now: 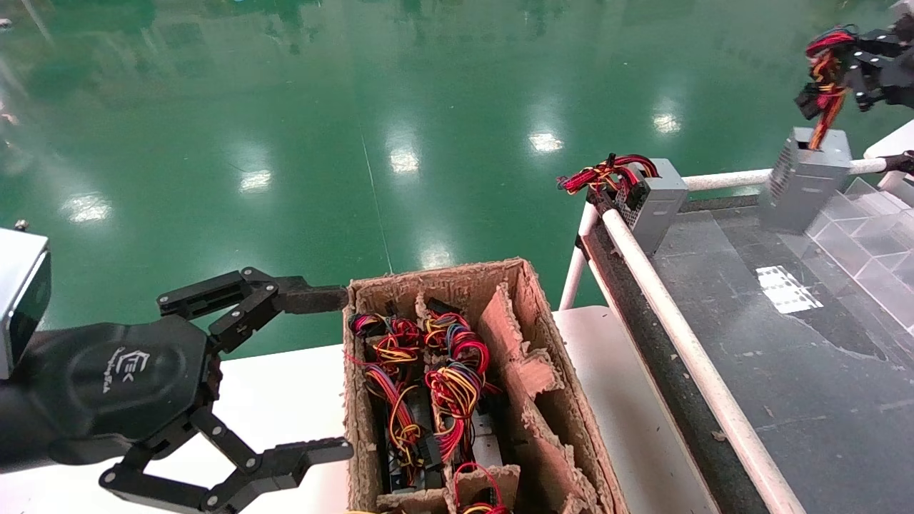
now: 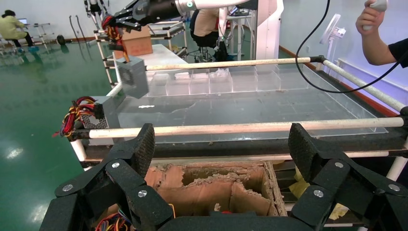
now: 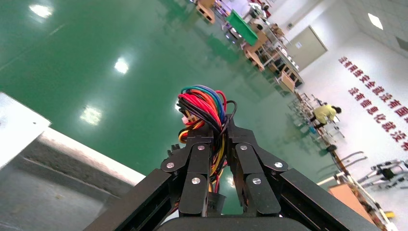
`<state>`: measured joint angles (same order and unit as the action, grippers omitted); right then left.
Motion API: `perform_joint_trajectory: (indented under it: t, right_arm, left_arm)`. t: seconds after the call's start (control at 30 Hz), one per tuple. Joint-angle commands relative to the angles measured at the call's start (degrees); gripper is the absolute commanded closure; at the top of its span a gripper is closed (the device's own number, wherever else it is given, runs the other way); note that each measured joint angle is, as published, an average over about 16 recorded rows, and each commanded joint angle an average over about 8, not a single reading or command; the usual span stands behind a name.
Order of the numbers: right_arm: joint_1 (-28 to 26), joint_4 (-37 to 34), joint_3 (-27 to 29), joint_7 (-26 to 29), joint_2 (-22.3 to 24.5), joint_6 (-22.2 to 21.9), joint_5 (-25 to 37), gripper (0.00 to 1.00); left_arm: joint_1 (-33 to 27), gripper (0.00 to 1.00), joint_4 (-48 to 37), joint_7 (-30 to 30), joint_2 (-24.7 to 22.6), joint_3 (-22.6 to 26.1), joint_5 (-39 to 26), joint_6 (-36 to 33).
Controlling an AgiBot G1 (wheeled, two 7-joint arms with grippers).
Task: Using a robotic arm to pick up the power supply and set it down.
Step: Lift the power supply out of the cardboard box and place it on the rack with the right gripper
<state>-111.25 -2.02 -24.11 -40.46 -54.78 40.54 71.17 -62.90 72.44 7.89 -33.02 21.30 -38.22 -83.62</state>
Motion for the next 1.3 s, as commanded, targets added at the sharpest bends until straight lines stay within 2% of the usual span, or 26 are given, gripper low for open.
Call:
perform_joint_trajectory:
  t: [0.03, 0.57, 1.07, 1.1, 1.3]
  right_arm:
    - [0.66, 0.32, 0.04, 0.11, -0.52, -0.08, -0.03, 1.00]
    - [2.77, 1.17, -0.44, 2.24, -5.80, -0.60, 0.73, 1.00]
    - [3.28, 1.64, -1.51, 2.70, -7.58, 1.32, 2.27, 1.00]
    - [3.34, 1.62, -1.55, 2.75, -7.70, 1.29, 2.33, 0.95]
    - [3.56, 1.49, -1.61, 3.25, -8.15, 0.89, 2.41, 0.20]
  left_arm:
    - [0.00, 0.00, 0.00, 0.00, 0.00, 0.00, 0.00, 0.00]
    - [0.00, 0.00, 0.00, 0.00, 0.00, 0.01, 0.01, 0.00]
    - [0.00, 0.00, 0.00, -0.01, 0.01, 0.02, 0.01, 0.01]
    - [0.00, 0.00, 0.00, -0.01, 0.01, 0.02, 0.01, 0.01]
    - [-0.01, 0.00, 0.00, -0.01, 0.01, 0.02, 0.01, 0.01]
